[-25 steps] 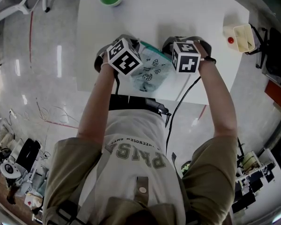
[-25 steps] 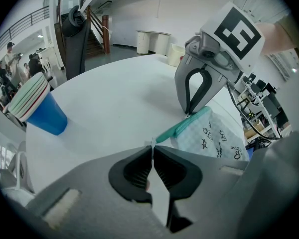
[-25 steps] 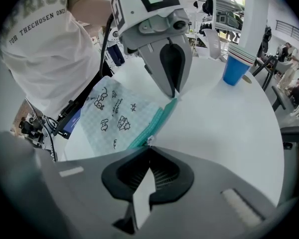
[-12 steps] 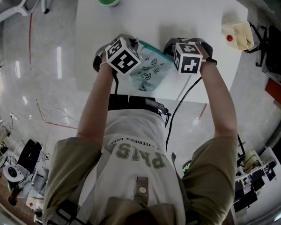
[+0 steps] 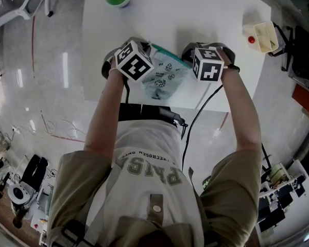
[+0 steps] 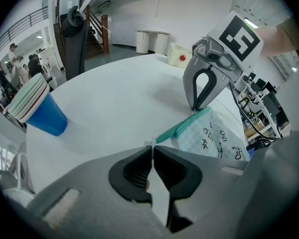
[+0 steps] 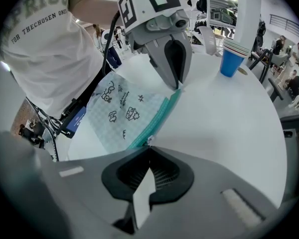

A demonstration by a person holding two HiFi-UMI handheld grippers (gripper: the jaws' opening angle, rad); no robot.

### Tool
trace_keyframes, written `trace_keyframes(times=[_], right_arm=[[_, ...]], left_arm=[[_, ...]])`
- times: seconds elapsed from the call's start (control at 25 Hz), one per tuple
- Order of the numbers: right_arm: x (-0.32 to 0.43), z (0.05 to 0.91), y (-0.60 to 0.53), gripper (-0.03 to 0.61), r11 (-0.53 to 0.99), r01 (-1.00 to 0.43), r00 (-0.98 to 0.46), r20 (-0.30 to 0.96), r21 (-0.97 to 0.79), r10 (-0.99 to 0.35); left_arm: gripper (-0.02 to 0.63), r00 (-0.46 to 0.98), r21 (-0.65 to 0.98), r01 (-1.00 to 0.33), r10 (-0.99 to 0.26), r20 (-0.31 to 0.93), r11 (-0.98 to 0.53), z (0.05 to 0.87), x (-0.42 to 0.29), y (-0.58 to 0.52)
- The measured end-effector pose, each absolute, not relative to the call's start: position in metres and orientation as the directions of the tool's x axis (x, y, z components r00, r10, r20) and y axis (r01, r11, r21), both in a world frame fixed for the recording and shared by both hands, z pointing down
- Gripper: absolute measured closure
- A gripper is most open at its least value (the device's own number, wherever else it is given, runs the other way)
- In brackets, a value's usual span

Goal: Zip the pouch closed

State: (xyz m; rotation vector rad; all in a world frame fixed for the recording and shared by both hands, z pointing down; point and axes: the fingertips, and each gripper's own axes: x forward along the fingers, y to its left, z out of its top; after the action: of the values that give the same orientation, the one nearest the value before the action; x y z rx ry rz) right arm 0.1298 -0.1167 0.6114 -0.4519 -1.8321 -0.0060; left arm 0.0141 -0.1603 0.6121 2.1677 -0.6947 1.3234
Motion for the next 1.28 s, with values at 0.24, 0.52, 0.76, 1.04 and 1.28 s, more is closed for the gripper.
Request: trace_keyframes(times=[0.24, 0.52, 0.76, 1.04, 1.28], right_arm=[[0.137, 0.612, -0.113, 0.577, 0.923, 0.310, -0.222, 0.927, -0.228, 0.303], [0.148, 0.611, -0.110, 0.577, 0.926, 0.292, -0.220, 0.926, -0.239, 0.309], [0.156, 0.612, -0.107, 0.577, 0.927, 0.285, -0.213, 0.927, -0.243, 0.309], [0.165, 0.611, -0.102, 0.577, 0.927, 0.272, -0.201, 0.927, -0.256, 0.315], [0.171, 0.607, -0.096, 0.575, 0.937, 0.233, -0.210, 0.927, -0.262, 0.311]], left_arm=[[0.589, 0.394, 0.150, -0.648, -0.160, 0.905, -0.746, 0.612, 0.015, -0.160], [0.589, 0.389, 0.143, -0.644, -0.160, 0.907, -0.752, 0.612, 0.015, -0.160], [0.589, 0.389, 0.146, -0.644, -0.158, 0.908, -0.751, 0.613, 0.016, -0.160], [0.589, 0.391, 0.149, -0.643, -0.155, 0.907, -0.751, 0.612, 0.015, -0.160], [0.589, 0.374, 0.120, -0.630, -0.165, 0.912, -0.768, 0.608, 0.011, -0.159]])
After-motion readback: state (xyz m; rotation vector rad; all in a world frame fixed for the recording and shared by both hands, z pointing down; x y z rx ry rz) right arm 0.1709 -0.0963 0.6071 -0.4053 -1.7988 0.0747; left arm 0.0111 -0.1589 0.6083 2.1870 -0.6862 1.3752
